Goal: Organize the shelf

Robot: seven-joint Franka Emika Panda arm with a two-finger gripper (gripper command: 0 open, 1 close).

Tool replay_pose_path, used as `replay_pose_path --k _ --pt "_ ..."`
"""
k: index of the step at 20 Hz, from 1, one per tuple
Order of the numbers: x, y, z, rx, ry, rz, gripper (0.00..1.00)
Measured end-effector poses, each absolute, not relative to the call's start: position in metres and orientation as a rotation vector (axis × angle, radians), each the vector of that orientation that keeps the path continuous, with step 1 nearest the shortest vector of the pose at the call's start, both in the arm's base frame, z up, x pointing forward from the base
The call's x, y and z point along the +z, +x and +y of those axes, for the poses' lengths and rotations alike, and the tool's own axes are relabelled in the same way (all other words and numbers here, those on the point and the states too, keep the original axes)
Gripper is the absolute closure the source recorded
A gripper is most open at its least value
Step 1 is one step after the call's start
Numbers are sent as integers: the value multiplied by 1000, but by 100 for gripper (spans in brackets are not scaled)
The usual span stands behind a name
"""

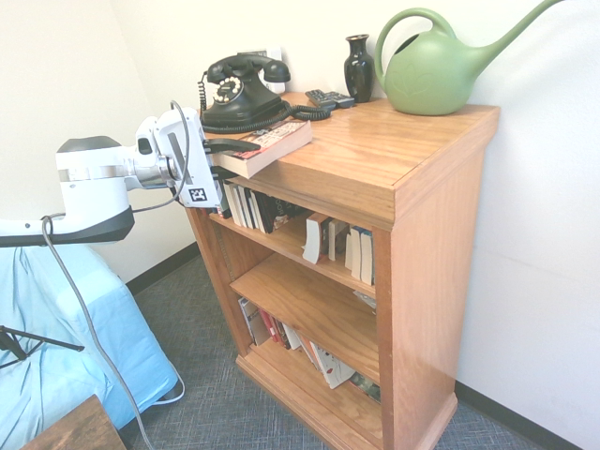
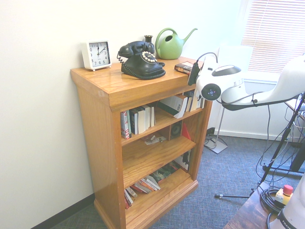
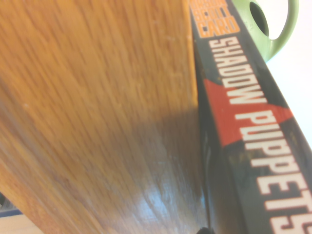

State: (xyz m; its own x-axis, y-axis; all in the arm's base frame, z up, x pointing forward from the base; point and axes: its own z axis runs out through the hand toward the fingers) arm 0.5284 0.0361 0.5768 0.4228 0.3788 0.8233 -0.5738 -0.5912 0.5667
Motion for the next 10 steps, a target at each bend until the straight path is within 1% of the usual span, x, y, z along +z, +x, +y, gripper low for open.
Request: replay_pose_path --k 10 --pt "596 527 30 1357 1882 -283 100"
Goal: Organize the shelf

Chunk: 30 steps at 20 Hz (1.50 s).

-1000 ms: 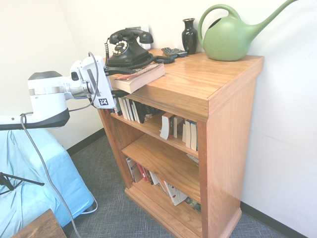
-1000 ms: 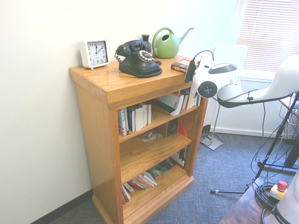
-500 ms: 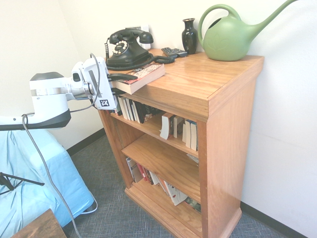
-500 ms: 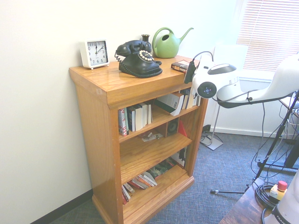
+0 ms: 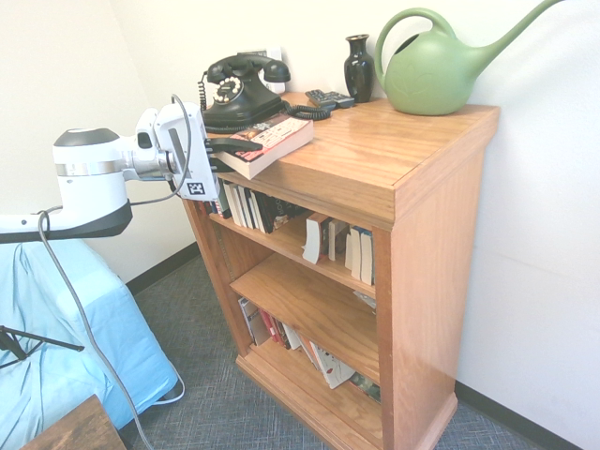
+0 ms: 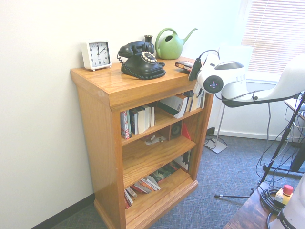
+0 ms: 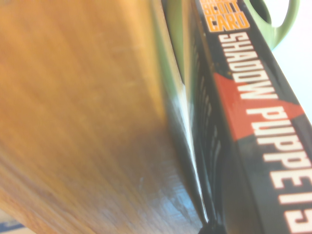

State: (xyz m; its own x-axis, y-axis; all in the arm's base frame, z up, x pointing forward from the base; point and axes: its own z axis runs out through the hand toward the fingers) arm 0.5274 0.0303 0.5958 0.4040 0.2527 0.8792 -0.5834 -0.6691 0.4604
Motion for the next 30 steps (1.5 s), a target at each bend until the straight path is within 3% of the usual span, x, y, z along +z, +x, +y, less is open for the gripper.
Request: replay_pose_path --k 11,20,30 --pt "644 451 26 1431 2369 -699 100" --pt "585 372 3 1387 2625 -830 100" --pt "471 423 6 1173 2830 -817 100"
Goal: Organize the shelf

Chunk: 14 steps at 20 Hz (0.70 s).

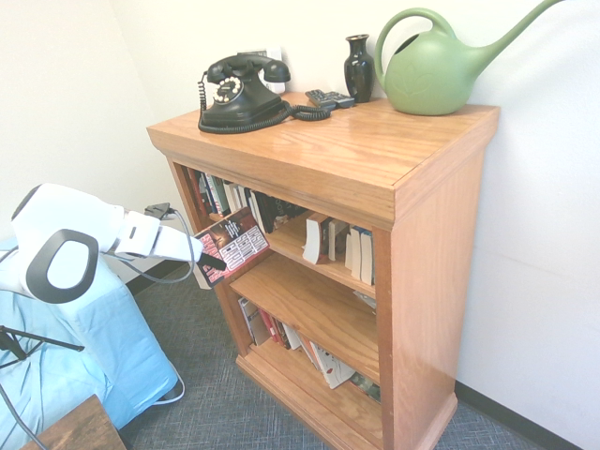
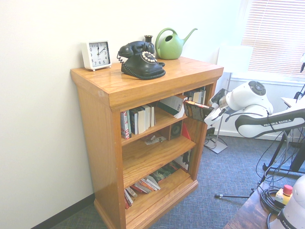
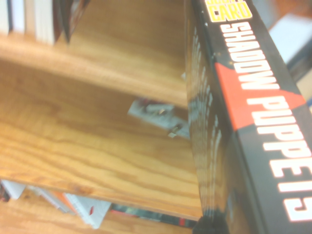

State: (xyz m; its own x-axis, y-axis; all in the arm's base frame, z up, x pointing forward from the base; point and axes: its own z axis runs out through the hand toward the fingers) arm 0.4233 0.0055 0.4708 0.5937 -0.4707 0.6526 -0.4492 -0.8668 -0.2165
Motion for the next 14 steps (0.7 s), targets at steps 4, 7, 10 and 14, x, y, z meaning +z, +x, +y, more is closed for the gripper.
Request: replay_pose_path --k 4,7,10,14 --pt "464 449 16 -1126 -2784 759 100" --pt "456 467 24 -1105 -2771 737 100" --pt "442 486 36 -1052 -2748 733 100" --pt "436 512 52 -1004 -2694 749 100"
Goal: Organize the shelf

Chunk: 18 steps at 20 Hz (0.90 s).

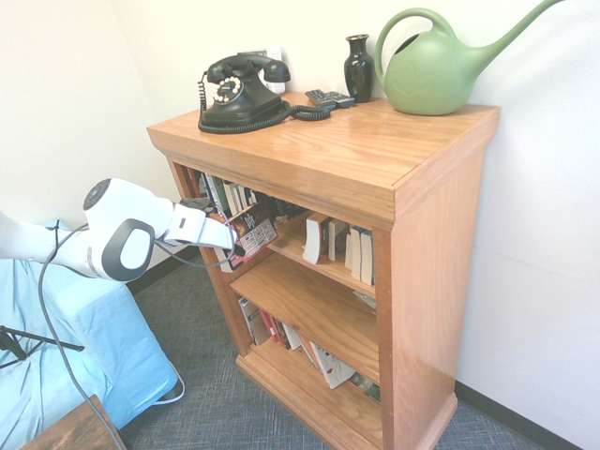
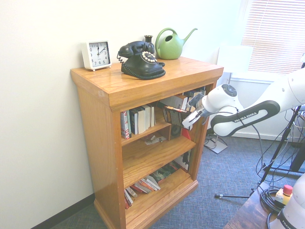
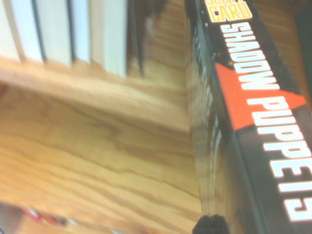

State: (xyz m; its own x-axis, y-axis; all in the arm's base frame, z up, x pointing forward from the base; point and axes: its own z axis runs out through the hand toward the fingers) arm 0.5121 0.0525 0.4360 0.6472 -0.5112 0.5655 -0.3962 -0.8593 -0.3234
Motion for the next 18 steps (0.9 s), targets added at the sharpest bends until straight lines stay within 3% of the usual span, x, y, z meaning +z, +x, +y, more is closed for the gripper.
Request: replay_pose_path --k 9,18 --pt "421 549 70 -866 -2571 860 100" --pt "418 580 54 -884 -2569 871 100"
